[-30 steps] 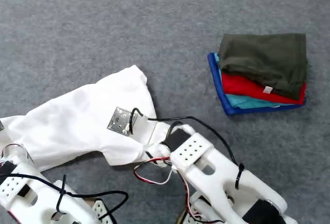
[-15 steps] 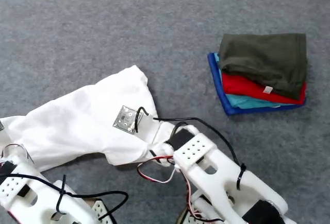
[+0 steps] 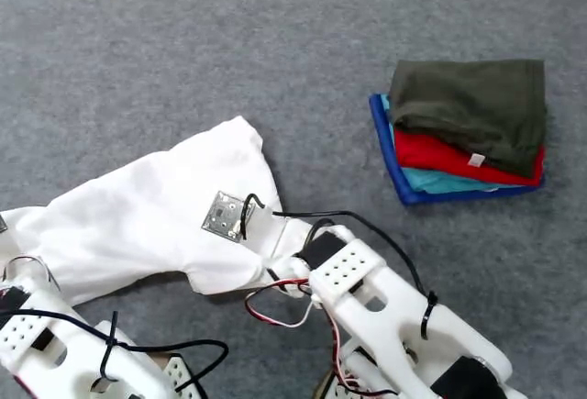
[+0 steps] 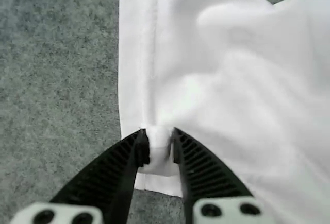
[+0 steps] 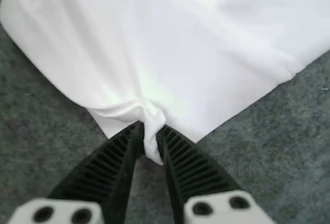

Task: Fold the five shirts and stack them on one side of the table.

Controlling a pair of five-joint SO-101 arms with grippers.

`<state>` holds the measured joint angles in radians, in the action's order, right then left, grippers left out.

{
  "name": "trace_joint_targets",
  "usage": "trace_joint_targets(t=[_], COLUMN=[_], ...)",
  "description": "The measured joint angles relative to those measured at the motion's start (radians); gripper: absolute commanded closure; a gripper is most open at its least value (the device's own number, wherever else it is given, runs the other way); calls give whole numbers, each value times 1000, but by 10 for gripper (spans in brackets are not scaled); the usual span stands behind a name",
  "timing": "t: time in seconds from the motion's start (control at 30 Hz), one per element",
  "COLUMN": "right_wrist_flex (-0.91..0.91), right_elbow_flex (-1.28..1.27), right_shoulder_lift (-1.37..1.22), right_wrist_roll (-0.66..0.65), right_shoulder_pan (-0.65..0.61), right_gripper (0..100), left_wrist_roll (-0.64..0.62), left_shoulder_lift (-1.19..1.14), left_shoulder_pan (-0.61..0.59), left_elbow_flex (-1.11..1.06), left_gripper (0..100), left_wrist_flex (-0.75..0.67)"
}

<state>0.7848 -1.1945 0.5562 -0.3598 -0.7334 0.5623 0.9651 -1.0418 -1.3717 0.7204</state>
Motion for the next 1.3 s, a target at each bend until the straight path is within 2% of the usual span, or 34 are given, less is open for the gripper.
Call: trace_joint_targets(t=[0.1, 0.2, 0.47, 0.7, 0.77, 0.83, 0.93, 1.03, 1.17, 1.3], right_wrist_flex=[0, 6, 80, 166, 193, 210, 212, 212, 212, 241], right_elbow_flex=[-3, -3, 25, 103, 133, 167, 235, 347, 539, 767], right_shoulder_lift=[0, 0, 0, 0, 0, 0, 0, -18, -152, -377], right_wrist_roll=[-6, -6, -6, -40, -43, -43, -43, -43, -44, -44], right_shoulder_pan=[2, 8, 9, 9, 14, 23, 49, 71, 74, 74], right_gripper=[713, 668, 666, 673, 732, 842, 998, 949, 948, 948], left_wrist_roll=[0, 0, 2, 54, 51, 0, -117, -166, -203, -269], left_shoulder_lift=[0, 0, 0, 0, 0, 0, 0, -49, -196, -379], left_shoulder_pan=[0, 0, 0, 0, 0, 0, 0, 52, 127, 138], left_elbow_flex=[0, 5, 207, 361, 399, 443, 466, 466, 466, 509], left_gripper=[809, 779, 764, 768, 769, 792, 905, 984, 981, 981], left_wrist_flex=[0, 32, 365, 529, 563, 568, 506, 400, 287, 218])
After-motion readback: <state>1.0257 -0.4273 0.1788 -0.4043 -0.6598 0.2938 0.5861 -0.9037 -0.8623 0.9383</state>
